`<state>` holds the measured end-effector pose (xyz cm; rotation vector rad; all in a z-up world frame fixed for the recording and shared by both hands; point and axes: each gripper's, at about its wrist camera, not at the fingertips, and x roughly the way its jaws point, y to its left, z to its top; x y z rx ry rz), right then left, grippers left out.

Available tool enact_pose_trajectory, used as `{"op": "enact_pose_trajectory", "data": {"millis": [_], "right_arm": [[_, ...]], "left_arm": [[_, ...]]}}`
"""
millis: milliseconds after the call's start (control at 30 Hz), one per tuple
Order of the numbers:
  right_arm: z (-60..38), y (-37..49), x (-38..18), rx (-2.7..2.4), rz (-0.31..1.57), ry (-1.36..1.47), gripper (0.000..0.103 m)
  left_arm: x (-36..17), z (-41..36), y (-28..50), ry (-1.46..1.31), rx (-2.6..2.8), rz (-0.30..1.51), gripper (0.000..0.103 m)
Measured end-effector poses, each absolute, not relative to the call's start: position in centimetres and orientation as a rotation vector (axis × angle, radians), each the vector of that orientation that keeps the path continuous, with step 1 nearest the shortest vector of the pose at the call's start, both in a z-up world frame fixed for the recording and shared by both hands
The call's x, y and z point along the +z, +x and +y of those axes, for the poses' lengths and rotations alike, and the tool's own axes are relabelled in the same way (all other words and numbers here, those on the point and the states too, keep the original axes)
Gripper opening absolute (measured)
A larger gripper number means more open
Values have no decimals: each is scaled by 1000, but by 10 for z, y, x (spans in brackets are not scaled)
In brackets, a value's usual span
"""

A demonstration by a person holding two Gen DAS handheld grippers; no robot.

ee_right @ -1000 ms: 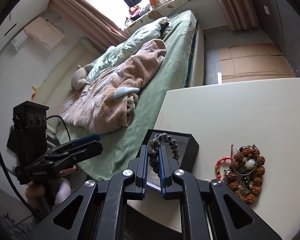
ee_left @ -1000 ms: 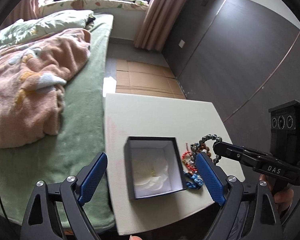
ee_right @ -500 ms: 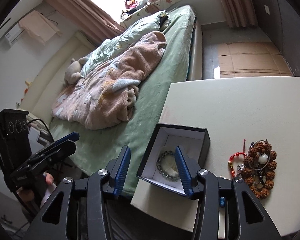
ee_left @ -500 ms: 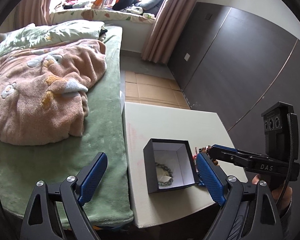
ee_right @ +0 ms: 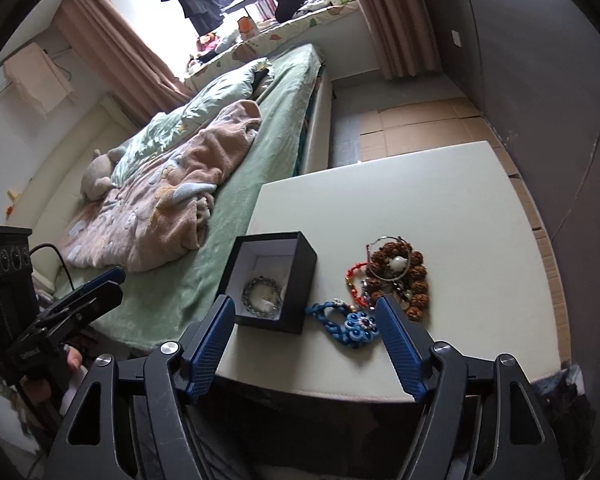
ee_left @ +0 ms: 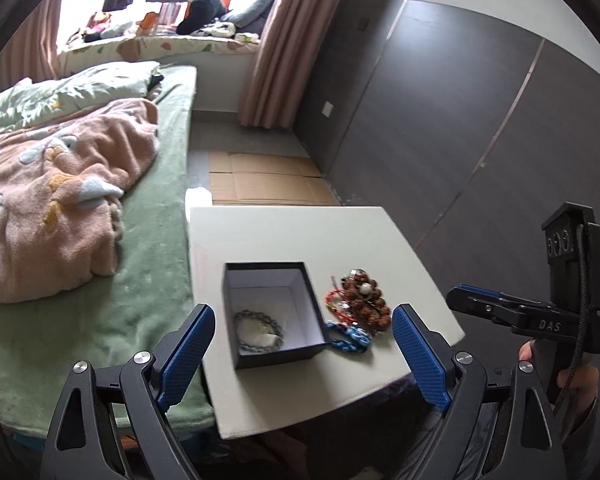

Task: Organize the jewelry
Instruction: 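Open the right gripper and move it back to the jewelry pile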

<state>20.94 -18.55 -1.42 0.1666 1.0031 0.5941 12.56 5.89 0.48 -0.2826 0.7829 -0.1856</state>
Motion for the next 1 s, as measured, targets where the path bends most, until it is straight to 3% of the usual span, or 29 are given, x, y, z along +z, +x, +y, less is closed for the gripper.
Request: {"op": "enact_pose_trajectory", "data": {"millis": [300,467,633,767,1000], "right_arm": [[-209,210,11,531,1036,205,73],[-229,205,1,512,1009,323,73],[-248,217,-23,472,1059,419,73],[-259,230,-32,453,1065,451,71],[-269,253,-64,438,1094,480,53]], "left_arm": [[16,34,113,-253,-188,792,87],[23,14,124,-202,-200,833,68],[27,-7,136,-157,-226,874,66],[27,-21,156,-127,-236,887,57],[-8,-40,212,-116,-288,972,41]]}}
